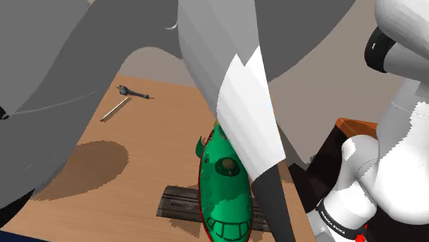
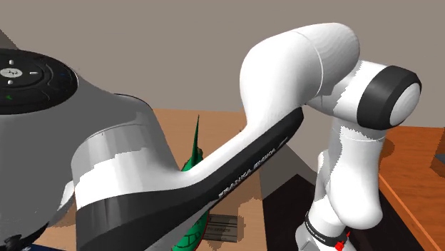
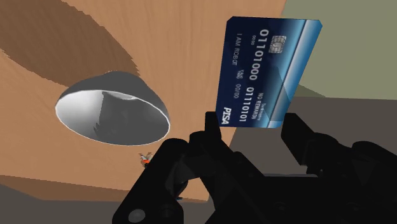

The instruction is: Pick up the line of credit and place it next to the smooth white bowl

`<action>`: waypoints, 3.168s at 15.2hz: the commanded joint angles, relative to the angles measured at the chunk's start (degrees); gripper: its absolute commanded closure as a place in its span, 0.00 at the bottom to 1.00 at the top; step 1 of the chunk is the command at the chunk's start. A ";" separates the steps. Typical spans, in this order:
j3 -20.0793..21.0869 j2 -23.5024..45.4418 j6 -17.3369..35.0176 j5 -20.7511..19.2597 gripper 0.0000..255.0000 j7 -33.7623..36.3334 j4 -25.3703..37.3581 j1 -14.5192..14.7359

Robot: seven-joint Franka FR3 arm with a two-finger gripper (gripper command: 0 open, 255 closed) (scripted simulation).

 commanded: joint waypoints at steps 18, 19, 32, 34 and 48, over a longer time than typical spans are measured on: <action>-1.99 4.75 9.84 -8.60 1.00 8.91 -7.56 1.89; -2.17 4.98 10.39 -9.10 1.00 9.41 -7.99 1.98; -3.23 6.44 13.27 -12.09 1.00 12.29 -10.07 2.59; -3.23 6.44 13.27 -12.09 0.00 12.30 -10.07 2.59; -0.93 -0.46 10.73 -5.73 0.00 8.68 -12.62 0.86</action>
